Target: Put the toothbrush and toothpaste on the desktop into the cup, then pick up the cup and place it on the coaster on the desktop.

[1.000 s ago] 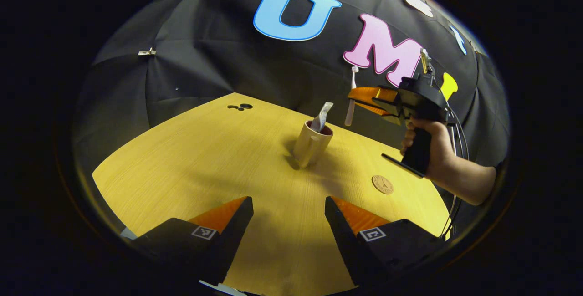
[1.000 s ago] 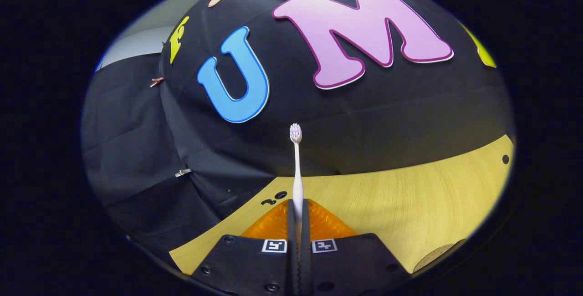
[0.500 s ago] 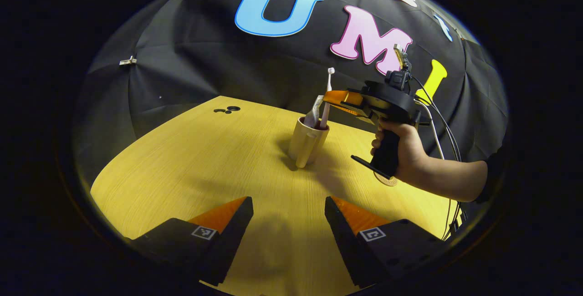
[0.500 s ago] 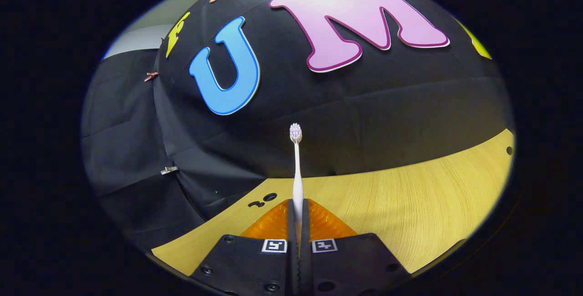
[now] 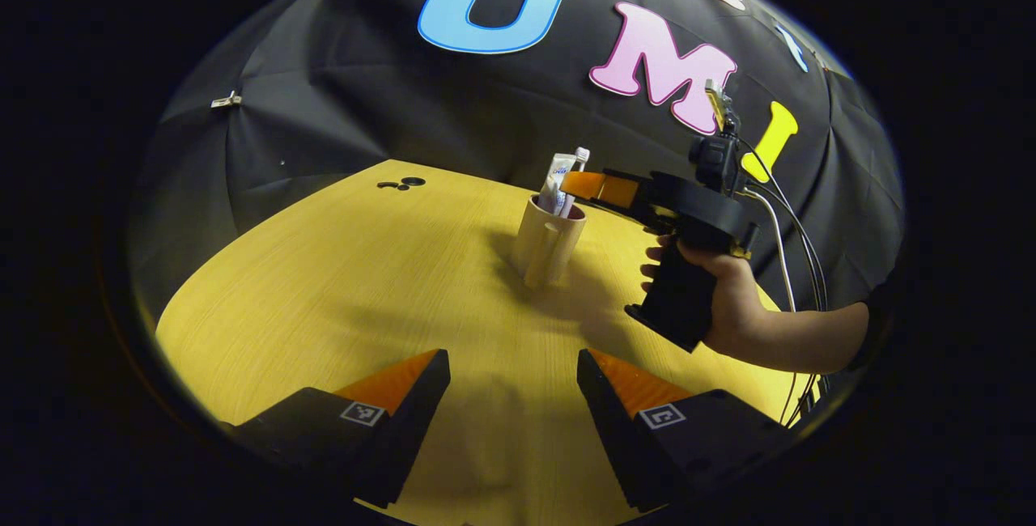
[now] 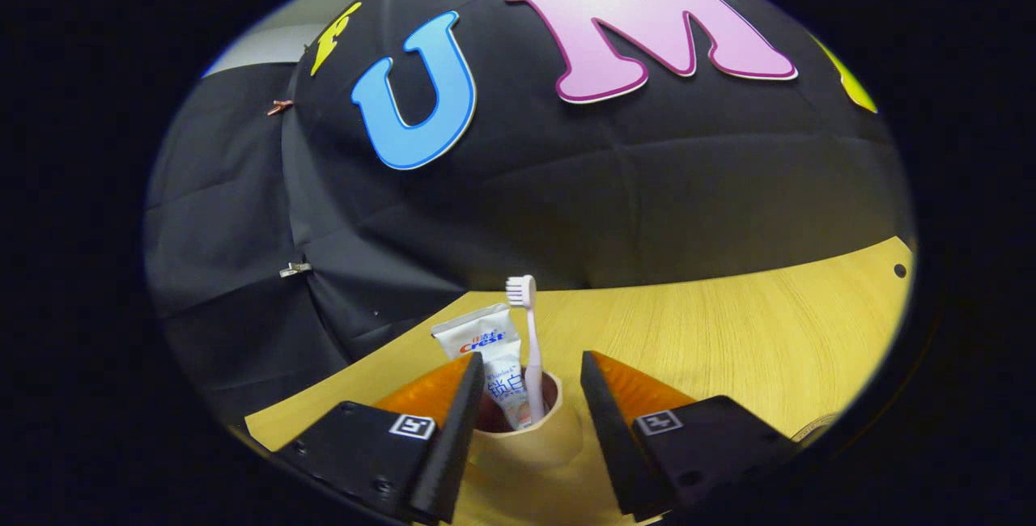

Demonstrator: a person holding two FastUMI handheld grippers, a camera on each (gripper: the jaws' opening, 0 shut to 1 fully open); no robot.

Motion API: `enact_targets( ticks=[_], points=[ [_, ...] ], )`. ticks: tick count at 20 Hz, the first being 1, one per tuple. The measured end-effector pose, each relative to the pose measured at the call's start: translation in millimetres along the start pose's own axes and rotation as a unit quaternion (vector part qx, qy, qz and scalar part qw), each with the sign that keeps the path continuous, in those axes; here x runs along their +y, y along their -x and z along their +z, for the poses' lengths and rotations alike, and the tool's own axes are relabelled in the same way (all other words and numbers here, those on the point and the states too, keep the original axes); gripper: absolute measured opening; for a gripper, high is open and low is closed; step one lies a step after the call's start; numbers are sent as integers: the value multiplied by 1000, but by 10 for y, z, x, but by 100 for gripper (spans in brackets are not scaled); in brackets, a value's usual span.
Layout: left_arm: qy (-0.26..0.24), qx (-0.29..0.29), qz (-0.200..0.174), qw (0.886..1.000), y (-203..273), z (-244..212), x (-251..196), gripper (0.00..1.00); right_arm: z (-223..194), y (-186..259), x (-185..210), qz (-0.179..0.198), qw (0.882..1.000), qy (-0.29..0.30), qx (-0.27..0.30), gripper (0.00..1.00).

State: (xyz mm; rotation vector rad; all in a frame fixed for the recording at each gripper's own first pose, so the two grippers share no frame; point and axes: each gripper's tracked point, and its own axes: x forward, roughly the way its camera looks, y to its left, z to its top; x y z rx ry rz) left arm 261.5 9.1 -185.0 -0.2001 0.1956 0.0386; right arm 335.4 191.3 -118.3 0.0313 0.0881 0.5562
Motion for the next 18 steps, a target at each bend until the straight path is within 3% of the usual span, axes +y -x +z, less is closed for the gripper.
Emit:
enact_targets(
  ticks=[3,4,13,18],
  points=[
    [4,-6,2,1000,-26,110,-20,98,172,98,-222,-17,1000,-15,-7,94],
    [4,-9,2,1000,-36,159,-30,98,245,165,-327,-27,999,-14,-12,97],
    [-31,-10,-5,999,-236,592,-165,98,684,815,-1389,-123,992,-3,-20,98],
    [-70,35,-12,997,-489,721,-280,98,798,1270,-1968,-174,985,5,-15,98]
  ],
)
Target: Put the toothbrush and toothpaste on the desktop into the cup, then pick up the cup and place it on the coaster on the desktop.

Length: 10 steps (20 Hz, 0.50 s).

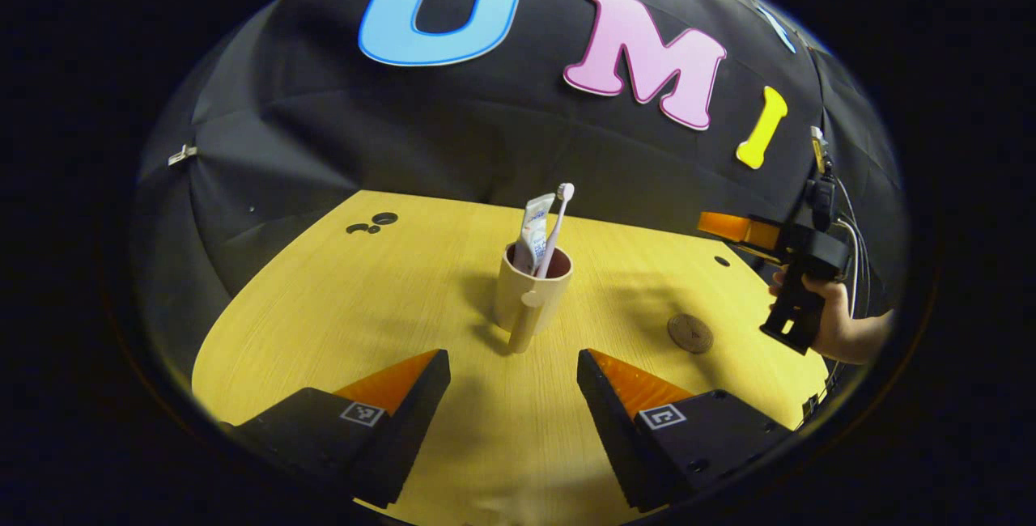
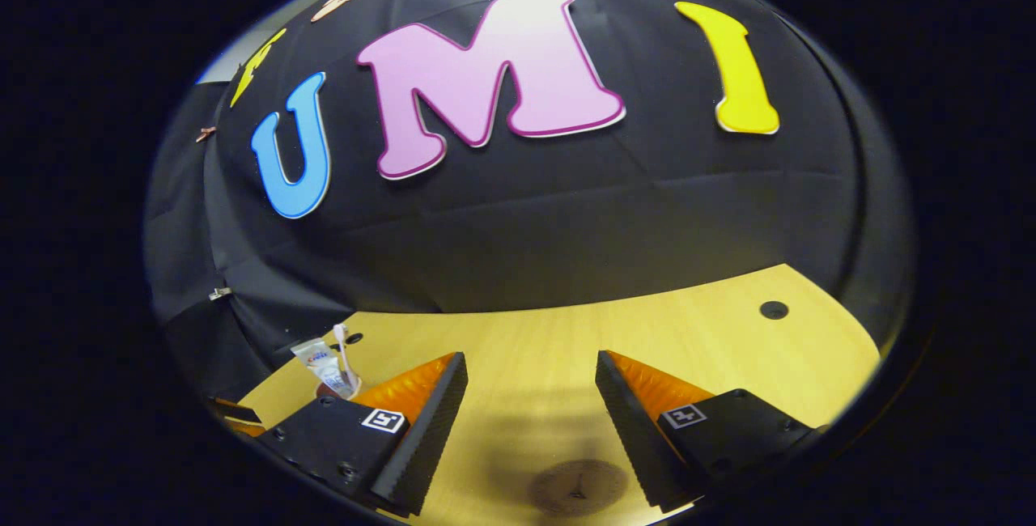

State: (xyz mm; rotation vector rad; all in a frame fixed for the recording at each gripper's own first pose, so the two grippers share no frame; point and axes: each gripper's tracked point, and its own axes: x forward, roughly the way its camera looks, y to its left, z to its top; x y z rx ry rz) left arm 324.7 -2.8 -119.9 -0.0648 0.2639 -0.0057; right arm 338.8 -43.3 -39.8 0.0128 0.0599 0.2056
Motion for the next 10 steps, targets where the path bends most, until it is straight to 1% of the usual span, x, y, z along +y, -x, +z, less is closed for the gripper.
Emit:
enact_targets(
  ticks=[3,6,8,10],
  points=[
    [-25,38,-2,999,-149,15,-75,98,1,192,-396,-36,999,2,9,98],
    [-49,71,-6,996,-399,26,-113,98,-48,400,-753,-66,998,-3,12,98],
    [-55,97,0,994,-561,-4,-99,98,-102,566,-951,-82,996,-14,15,98],
    [-64,123,15,990,-709,-29,-53,98,-166,695,-1114,-97,995,-22,21,98]
  ],
)
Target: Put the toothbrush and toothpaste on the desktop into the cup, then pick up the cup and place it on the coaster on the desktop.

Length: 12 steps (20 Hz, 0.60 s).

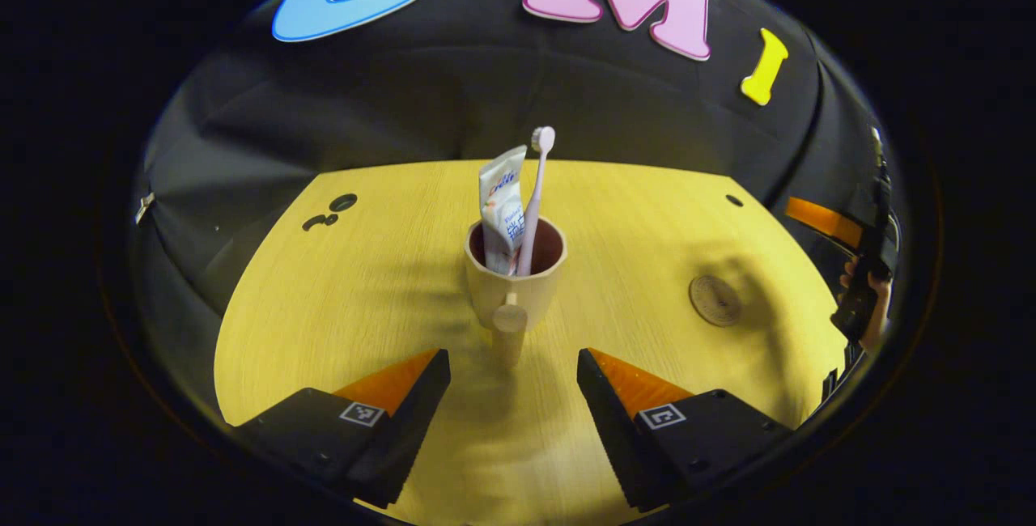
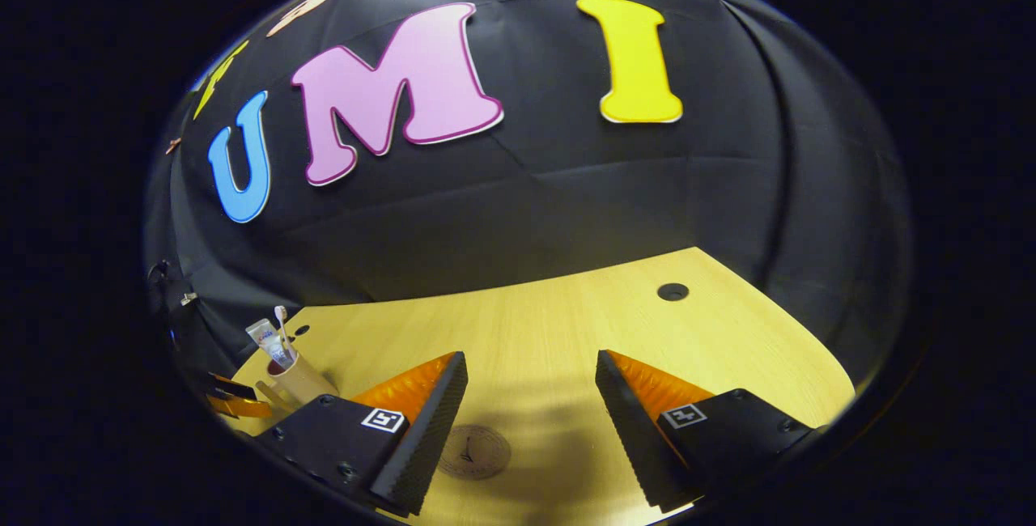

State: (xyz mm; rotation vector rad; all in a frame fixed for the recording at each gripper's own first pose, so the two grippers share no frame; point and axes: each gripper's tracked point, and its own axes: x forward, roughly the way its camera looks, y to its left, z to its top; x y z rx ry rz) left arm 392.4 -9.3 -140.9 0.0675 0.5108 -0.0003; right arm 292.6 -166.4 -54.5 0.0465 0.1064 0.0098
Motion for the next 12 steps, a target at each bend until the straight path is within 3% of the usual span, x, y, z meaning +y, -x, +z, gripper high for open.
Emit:
enact_targets(
  ticks=[7,12],
  points=[
    [-5,68,4,998,-391,125,-3,92,-209,250,-516,-48,999,-9,23,98],
    [-22,125,15,992,-532,54,53,71,-304,293,-708,-71,996,-32,32,98]
  ],
)
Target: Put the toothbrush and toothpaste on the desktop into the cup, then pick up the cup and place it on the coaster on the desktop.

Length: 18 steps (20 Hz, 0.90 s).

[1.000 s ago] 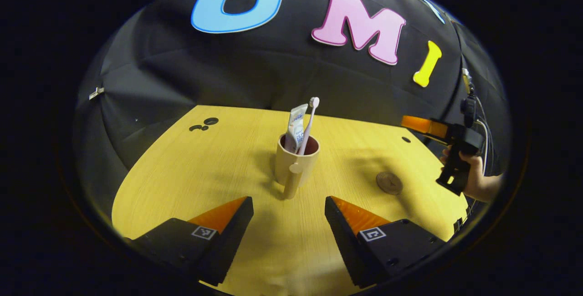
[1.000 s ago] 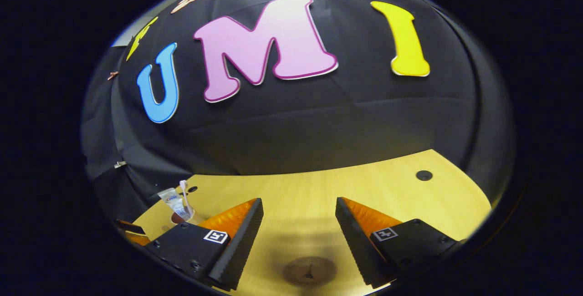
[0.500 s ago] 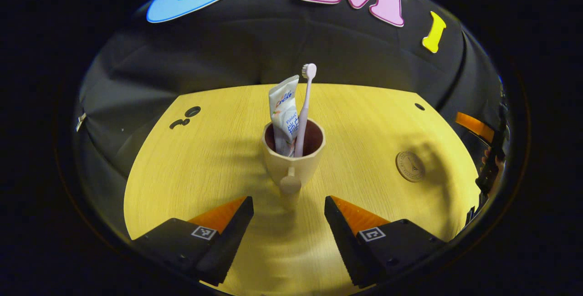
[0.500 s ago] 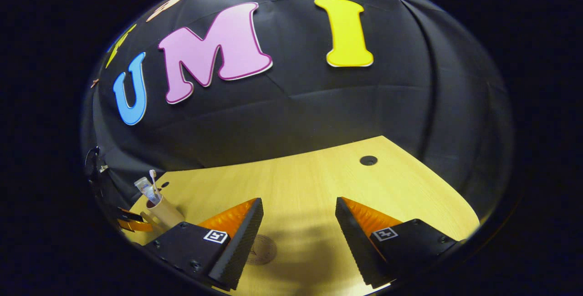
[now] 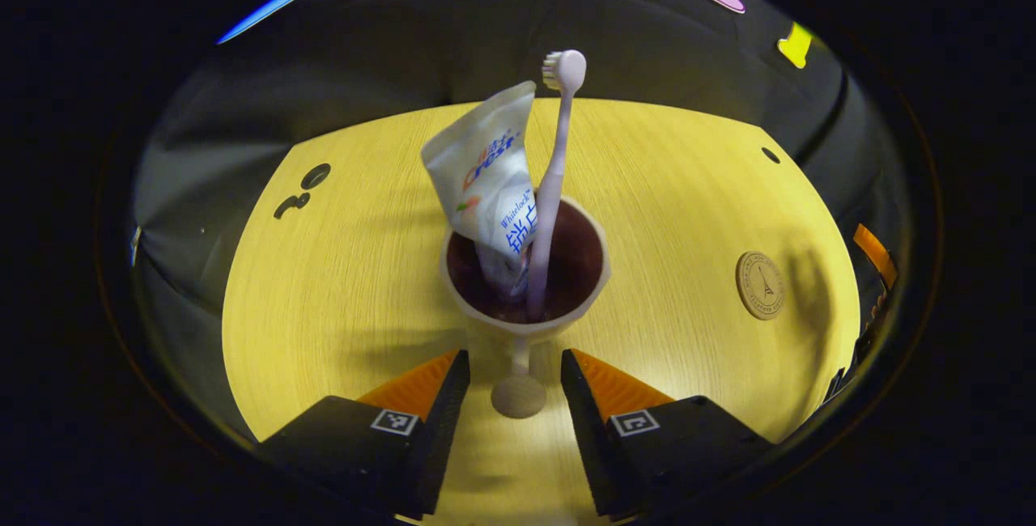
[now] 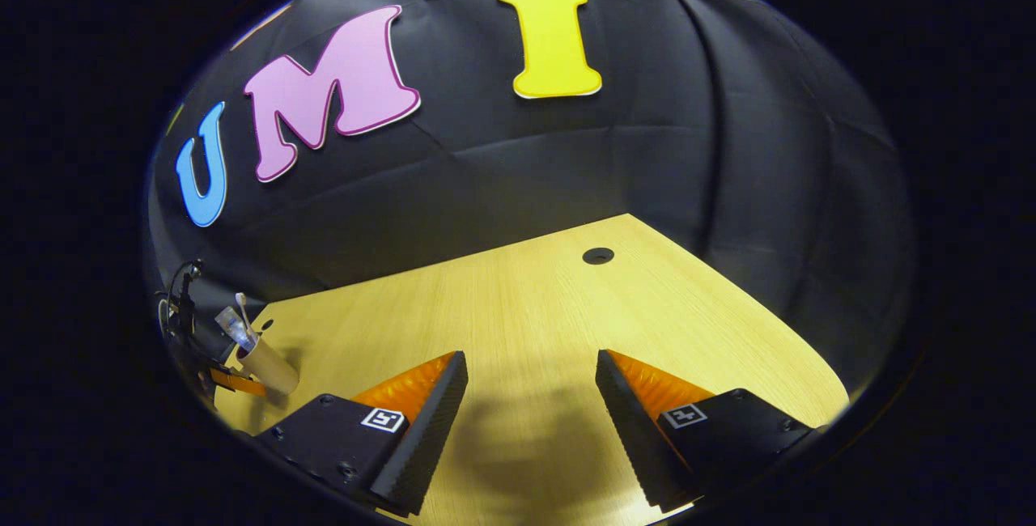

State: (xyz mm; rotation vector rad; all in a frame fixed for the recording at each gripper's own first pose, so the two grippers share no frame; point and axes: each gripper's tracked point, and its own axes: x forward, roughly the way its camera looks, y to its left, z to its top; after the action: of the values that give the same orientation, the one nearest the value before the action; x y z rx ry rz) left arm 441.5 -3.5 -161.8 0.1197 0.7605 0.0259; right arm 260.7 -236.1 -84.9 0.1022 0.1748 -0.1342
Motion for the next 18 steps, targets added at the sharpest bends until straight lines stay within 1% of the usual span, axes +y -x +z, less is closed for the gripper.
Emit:
enact_targets(
  ticks=[3,4,5,6,7,9,10,11,18],
  points=[
    [0,10,3,1000,-24,28,-8,65,-20,-7,-24,-2,1000,-4,4,98],
    [4,14,1,1000,-19,40,-21,60,-38,1,-40,-3,1000,-3,6,98],
    [7,17,-2,1000,-28,42,-35,61,-49,-1,-41,-3,1000,-4,8,98],
    [8,18,-1,1000,-31,54,-23,53,-61,-2,-44,-2,1000,-5,10,98],
    [9,23,-4,1000,-43,63,-26,49,-69,-5,-46,-2,1000,-6,11,98],
    [12,30,-10,999,-40,46,-59,36,-86,-4,-41,-1,1000,-7,14,98],
    [12,31,-12,999,-34,56,-65,36,-98,-5,-44,0,1000,-7,17,98],
    [12,33,-12,999,-34,52,-59,31,-111,-6,-41,0,1000,-7,20,98],
    [17,21,-20,999,-14,67,-95,23,-166,27,8,2,999,-8,33,98]
  ],
)
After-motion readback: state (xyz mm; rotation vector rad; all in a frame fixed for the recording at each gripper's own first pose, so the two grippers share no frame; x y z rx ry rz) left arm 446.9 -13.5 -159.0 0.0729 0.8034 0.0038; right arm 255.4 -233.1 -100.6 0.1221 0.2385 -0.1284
